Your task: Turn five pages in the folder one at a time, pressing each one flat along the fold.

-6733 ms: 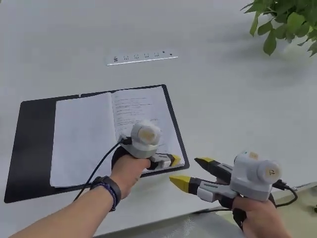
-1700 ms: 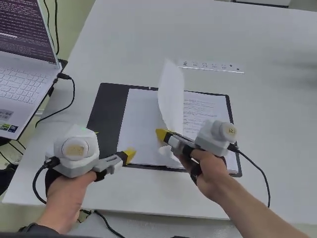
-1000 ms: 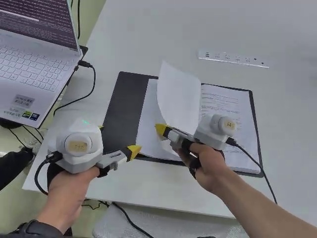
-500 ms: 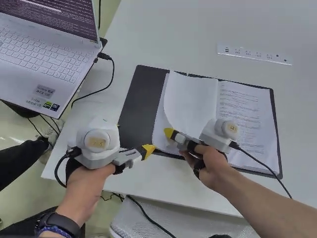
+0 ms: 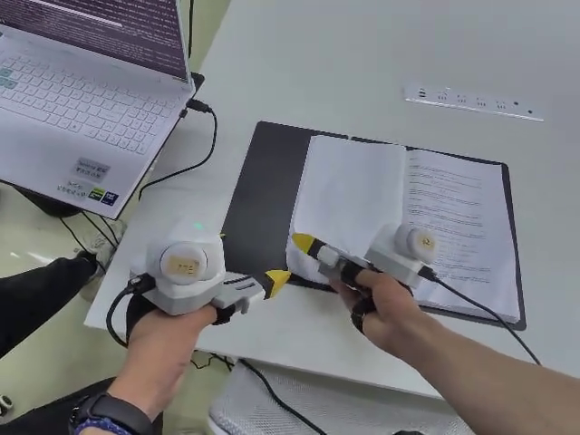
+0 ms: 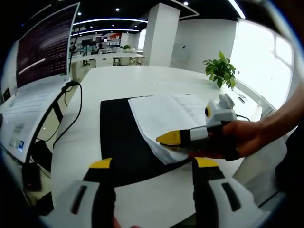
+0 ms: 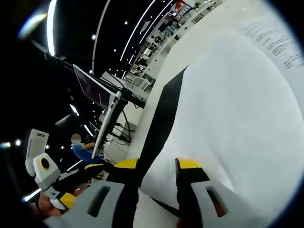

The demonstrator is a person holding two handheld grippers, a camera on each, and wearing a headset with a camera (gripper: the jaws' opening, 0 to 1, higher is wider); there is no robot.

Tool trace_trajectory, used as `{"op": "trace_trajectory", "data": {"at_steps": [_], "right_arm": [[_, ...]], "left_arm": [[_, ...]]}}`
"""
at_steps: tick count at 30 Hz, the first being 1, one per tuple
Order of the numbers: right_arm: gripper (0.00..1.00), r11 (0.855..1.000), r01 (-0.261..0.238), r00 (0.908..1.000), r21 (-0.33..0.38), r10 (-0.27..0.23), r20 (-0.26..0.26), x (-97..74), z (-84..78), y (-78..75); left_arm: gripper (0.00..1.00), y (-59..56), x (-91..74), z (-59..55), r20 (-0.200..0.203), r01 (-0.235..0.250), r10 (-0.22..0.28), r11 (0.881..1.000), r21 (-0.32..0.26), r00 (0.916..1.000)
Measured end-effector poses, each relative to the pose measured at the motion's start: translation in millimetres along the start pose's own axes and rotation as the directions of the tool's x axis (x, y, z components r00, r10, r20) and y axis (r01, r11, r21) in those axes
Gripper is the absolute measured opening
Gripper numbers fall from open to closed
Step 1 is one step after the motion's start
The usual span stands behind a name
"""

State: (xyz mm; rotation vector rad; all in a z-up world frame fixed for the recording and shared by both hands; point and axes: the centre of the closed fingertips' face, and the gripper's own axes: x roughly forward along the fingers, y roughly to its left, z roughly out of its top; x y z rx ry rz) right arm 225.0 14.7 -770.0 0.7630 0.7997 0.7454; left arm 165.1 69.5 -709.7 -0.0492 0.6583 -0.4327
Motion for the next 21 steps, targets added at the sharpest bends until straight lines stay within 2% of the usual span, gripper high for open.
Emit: {"op": "trace_trajectory", "data": {"at_steps": [5, 7, 10, 13, 16, 21], "right_arm": [[0.37, 0.999, -0.035, 0.9994, 0.034, 0.035, -0.003, -2.9, -1.0, 3.9], [0.43, 0.997, -0.065, 0.9979, 0.042, 0.065, -0.004, -5.0, -0.7, 10.6], [0.5, 0.996, -0.092, 0.9956, 0.016, 0.093, -0.015, -11.6, 0.2, 17.9], [0.5, 0.994, -0.113, 0.9933, -0.003, 0.113, -0.023, -22.3, 3.1, 19.8], [0.5, 0.993, -0.117, 0.993, -0.032, 0.117, -0.017, -38.8, 11.0, 19.5], [0.49, 0.992, -0.11, 0.9933, -0.068, 0.112, 0.029, -64.1, 27.6, 15.6]], "left_arm": [[0.65, -6.8, 4.1, -0.6, 0.0, 0.015, -0.015, 1.0, -0.007, 0.9999], [0.63, -11.1, 7.3, -0.3, 0.007, 0.034, -0.034, 0.999, -0.033, 0.9994], [0.59, -14.1, 13.3, -1.7, 0.001, 0.052, -0.052, 0.998, -0.044, 0.9987], [0.56, -15.0, 18.3, 1.2, -0.001, 0.062, -0.063, 0.997, -0.037, 0.998], [0.48, -17.2, 25.0, 9.8, 0.019, 0.092, -0.091, 0.994, -0.057, 0.9957], [0.36, -20.3, 38.8, 16.5, 0.023, 0.111, -0.111, 0.993, -0.034, 0.9936]]}}
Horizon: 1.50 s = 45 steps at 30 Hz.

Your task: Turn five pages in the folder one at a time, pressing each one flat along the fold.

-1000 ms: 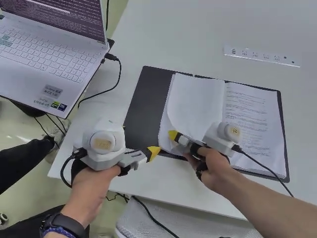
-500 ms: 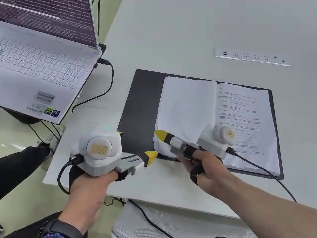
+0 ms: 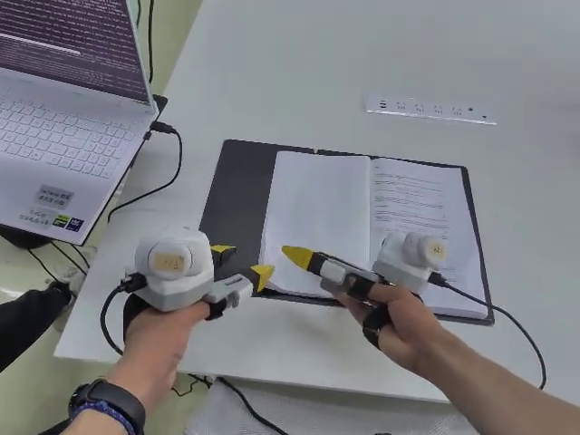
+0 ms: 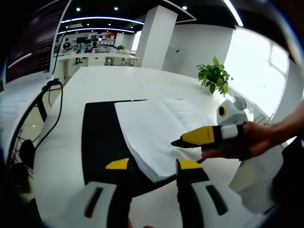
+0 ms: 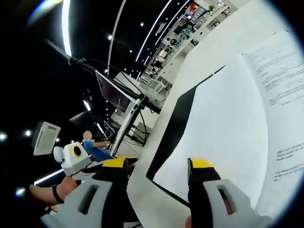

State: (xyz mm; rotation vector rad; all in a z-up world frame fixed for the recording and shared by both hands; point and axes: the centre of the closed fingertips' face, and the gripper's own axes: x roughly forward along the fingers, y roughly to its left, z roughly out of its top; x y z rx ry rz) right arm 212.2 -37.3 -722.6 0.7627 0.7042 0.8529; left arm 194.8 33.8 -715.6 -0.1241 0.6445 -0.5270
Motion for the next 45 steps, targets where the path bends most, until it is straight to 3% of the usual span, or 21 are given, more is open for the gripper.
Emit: {"op": "trace_trajectory", "data": {"at_steps": [3, 6, 11, 14, 16, 17, 21, 22, 24, 33, 40, 45], "right_arm": [[0.47, 1.0, 0.012, 0.9997, -0.009, -0.012, 0.019, -14.6, 4.4, -5.0], [0.47, 0.999, 0.043, 0.9985, -0.008, -0.043, 0.035, -30.1, 5.5, -13.5], [0.47, 0.997, 0.071, 0.9964, -0.004, -0.07, 0.047, -49.2, 5.2, -24.1], [0.46, 0.997, 0.08, 0.9953, -0.004, -0.08, 0.055, -56.1, 7.3, -27.9], [0.46, 0.997, 0.083, 0.995, -0.009, -0.082, 0.057, -58.0, 8.7, -28.9], [0.46, 0.996, 0.085, 0.9946, -0.007, -0.084, 0.061, -59.2, 9.5, -29.6], [0.45, 0.996, 0.085, 0.9941, -0.008, -0.085, 0.067, -59.6, 11.9, -29.9], [0.45, 0.996, 0.085, 0.9941, -0.008, -0.084, 0.068, -59.7, 12.5, -29.8], [0.44, 0.996, 0.085, 0.994, -0.006, -0.085, 0.069, -59.6, 12.9, -29.9], [0.39, 0.997, 0.078, 0.9951, -0.014, -0.077, 0.063, -59.2, 11.7, -33.0], [0.35, 0.994, 0.088, 0.9961, -0.057, -0.087, 0.018, -59.9, 12.0, -43.5], [0.3, 0.988, 0.108, 0.9941, -0.109, -0.108, 0.005, -59.1, 22.4, -52.1]], "left_arm": [[0.23, -2.6, 9.8, -5.3, -0.037, 0.019, -0.019, 1.0, -0.009, 0.9991], [0.1, -4.8, 20.5, -8.6, -0.047, 0.039, -0.04, 0.999, -0.015, 0.9981], [0.01, -3.8, 42.0, -20.6, -0.092, 0.039, -0.042, 0.999, -0.036, 0.9948], [0.0, -2.2, 49.3, -29.2, -0.117, 0.029, -0.034, 0.998, -0.049, 0.9925], [0.0, -2.6, 52.6, -41.8, -0.171, 0.019, -0.025, 0.999, -0.041, 0.985], [0.0, -2.7, 53.6, -48.2, -0.2, 0.015, -0.016, 1.0, -0.004, 0.9796], [0.0, -6.0, 57.4, -59.5, -0.213, 0.011, -0.01, 1.0, 0.004, 0.977], [0.0, -3.5, 56.6, -56.3, -0.188, -0.003, 0.004, 1.0, 0.006, 0.9821], [0.0, -3.4, 56.2, -56.8, -0.187, -0.004, -0.002, 0.999, -0.036, 0.9824], [0.0, -3.1, 56.2, -57.2, -0.181, -0.016, 0.009, 0.999, -0.04, 0.9834], [0.0, -3.5, 56.2, -57.4, -0.183, -0.005, -0.001, 0.999, -0.032, 0.983], [0.0, -3.3, 56.7, -57.3, -0.173, -0.002, -0.003, 1.0, -0.027, 0.9849]]}}
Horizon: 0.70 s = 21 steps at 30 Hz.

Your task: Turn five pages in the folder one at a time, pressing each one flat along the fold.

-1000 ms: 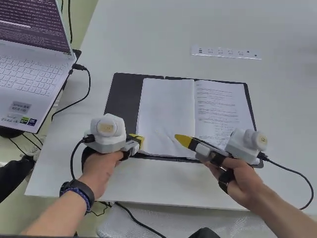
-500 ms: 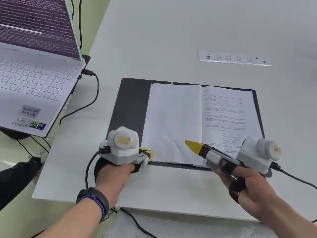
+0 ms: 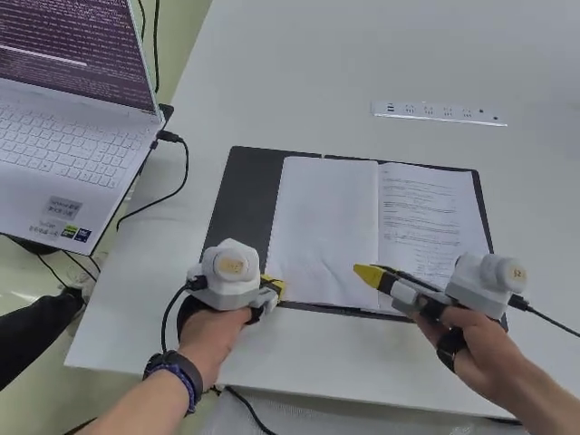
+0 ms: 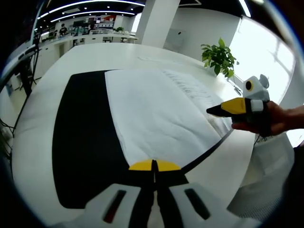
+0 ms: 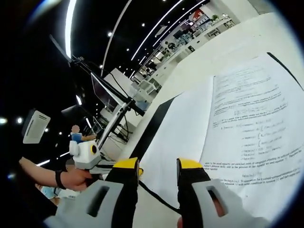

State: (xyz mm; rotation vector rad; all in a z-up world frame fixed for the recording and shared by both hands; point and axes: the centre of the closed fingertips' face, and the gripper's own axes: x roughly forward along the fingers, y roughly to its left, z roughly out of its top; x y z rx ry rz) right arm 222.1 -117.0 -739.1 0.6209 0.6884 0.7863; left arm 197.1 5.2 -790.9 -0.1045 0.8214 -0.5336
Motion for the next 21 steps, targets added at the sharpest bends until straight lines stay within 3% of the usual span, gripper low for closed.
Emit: {"op": "trace_trajectory", "data": {"at_steps": [10, 16, 21], "right_arm": [[0.13, 0.997, 0.071, 0.9967, -0.041, -0.069, 0.042, 9.1, 31.9, -24.1], [0.08, 0.995, 0.097, 0.9933, -0.012, -0.096, 0.064, 22.4, 44.2, -40.3], [0.05, 0.995, 0.096, 0.9923, 0.003, -0.096, 0.078, 31.2, 49.3, -44.2]], "left_arm": [[0.0, 0.2, 0.8, -0.1, 0.003, 0.006, -0.006, 1.0, 0.007, 1.0], [0.0, 1.0, 1.9, 0.6, -0.001, 0.006, -0.006, 1.0, 0.011, 1.0], [0.0, 1.0, 1.9, 1.0, -0.008, 0.009, -0.009, 1.0, 0.018, 0.9999]]}}
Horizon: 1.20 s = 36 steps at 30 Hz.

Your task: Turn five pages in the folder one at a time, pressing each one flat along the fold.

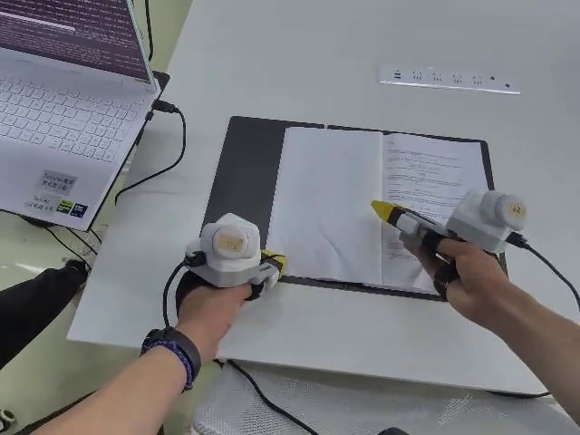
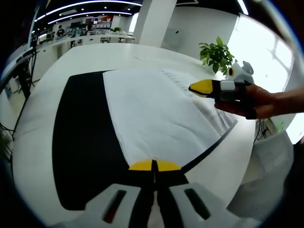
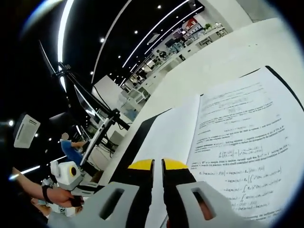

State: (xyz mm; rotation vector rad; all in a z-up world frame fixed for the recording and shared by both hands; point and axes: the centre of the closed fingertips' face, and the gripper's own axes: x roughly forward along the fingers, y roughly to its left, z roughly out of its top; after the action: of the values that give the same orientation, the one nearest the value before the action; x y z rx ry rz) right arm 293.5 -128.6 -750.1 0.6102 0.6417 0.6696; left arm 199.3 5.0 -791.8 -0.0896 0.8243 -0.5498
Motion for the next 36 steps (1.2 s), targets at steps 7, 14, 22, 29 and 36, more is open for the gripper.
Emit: {"op": "trace_trajectory", "data": {"at_steps": [7, 14, 22, 29, 36], "right_arm": [[0.05, 1.0, 0.008, 0.9999, -0.003, -0.009, -0.007, 13.5, 7.9, -8.3], [0.0, 0.998, 0.059, 0.9983, -0.017, -0.059, -0.006, 20.1, 7.8, -24.0], [0.0, 0.999, 0.039, 0.9992, -0.01, -0.039, 0.012, 15.5, 4.3, -11.1], [0.0, 1.0, 0.012, 0.9999, -0.006, -0.012, 0.006, 14.8, 5.1, -6.8], [0.0, 0.999, 0.019, 0.9989, 0.035, -0.02, 0.043, 23.7, 16.1, -12.3]], "left_arm": [[0.0, 0.1, -0.2, 0.5, 0.0, -0.005, 0.005, 1.0, 0.003, 1.0], [0.0, -0.4, 0.1, 0.4, -0.008, -0.012, 0.012, 0.999, 0.038, 0.9999], [0.0, 0.1, 0.0, 0.4, -0.007, -0.017, 0.018, 0.999, 0.028, 0.9998], [0.0, -0.1, -0.2, 0.4, -0.009, -0.012, 0.012, 0.998, 0.054, 0.9999], [0.0, -0.5, -0.7, 0.3, -0.006, -0.014, 0.015, 0.999, 0.043, 0.9999]]}}
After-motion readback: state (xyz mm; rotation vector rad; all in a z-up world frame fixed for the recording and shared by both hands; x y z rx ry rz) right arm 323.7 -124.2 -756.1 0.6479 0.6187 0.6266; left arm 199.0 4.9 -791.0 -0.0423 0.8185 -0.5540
